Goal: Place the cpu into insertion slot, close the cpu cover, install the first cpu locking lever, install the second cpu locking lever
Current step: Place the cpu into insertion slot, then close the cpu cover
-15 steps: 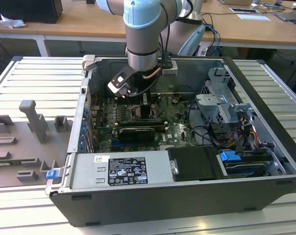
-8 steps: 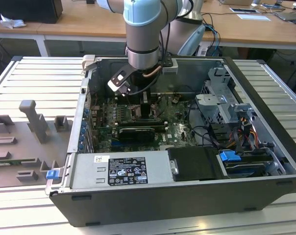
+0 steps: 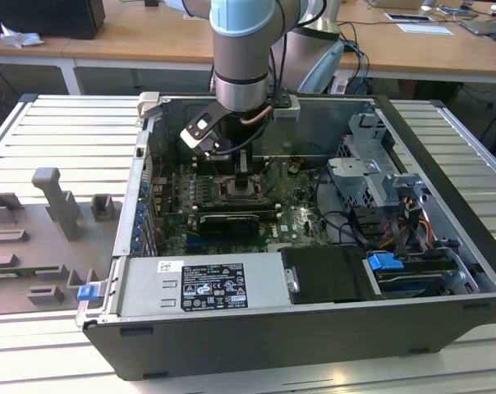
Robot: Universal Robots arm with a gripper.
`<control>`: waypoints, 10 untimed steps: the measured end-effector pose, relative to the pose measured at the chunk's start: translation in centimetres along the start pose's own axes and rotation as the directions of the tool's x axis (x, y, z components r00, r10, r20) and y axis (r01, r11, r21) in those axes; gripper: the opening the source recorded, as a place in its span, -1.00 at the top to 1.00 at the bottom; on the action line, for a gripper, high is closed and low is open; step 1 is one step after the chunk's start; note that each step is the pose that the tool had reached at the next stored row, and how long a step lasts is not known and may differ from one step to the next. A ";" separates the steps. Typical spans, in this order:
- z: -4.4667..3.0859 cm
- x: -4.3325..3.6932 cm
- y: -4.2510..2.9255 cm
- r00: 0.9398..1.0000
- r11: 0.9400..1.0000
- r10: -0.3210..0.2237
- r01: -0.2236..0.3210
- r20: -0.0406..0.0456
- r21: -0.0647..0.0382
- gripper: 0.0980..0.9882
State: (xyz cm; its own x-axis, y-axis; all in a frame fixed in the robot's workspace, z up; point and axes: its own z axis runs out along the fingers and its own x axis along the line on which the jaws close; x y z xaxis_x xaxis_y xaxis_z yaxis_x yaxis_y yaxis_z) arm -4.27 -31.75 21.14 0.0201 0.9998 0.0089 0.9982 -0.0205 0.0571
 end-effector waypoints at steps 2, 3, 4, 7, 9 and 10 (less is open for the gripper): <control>0.00 0.00 0.01 1.000 1.000 0.000 0.000 0.000 0.000 0.98; -0.05 0.00 0.01 1.000 1.000 0.000 0.000 0.000 0.000 0.98; -0.09 -0.01 0.01 1.000 1.000 0.000 0.000 0.000 0.001 0.98; -0.17 0.00 0.02 1.000 1.000 0.000 0.000 0.000 0.001 0.98; -0.22 0.00 0.02 1.000 1.000 0.000 0.000 0.000 0.001 0.98; -0.25 0.00 0.02 1.000 1.000 0.000 0.000 0.000 0.001 0.98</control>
State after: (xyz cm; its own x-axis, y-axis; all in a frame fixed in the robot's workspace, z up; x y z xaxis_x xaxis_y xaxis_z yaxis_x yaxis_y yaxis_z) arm -4.26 -31.75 21.39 0.0199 0.9998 0.0087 0.9982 -0.0203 0.0561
